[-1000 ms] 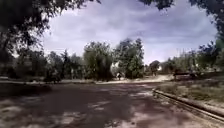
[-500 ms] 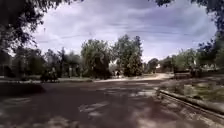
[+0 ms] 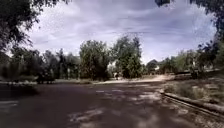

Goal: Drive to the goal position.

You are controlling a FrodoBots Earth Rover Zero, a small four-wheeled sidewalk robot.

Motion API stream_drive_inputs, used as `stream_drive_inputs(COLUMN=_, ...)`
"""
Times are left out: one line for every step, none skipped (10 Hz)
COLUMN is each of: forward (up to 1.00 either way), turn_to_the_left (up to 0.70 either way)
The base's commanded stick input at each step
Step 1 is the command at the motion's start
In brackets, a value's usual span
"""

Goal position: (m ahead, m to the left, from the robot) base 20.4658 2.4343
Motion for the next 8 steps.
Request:
stream_drive_inputs(forward=0.7, turn_to_the_left=-0.01)
stream_drive_inputs(forward=0.7, turn_to_the_left=-0.01)
stream_drive_inputs(forward=0.7, turn_to_the_left=-0.01)
stream_drive_inputs(forward=0.7, turn_to_the_left=-0.01)
stream_drive_inputs(forward=0.7, turn_to_the_left=-0.01)
stream_drive_inputs(forward=0.7, turn_to_the_left=-0.01)
stream_drive_inputs(forward=0.7, turn_to_the_left=-0.01)
stream_drive_inputs(forward=0.7, turn_to_the_left=-0.01)
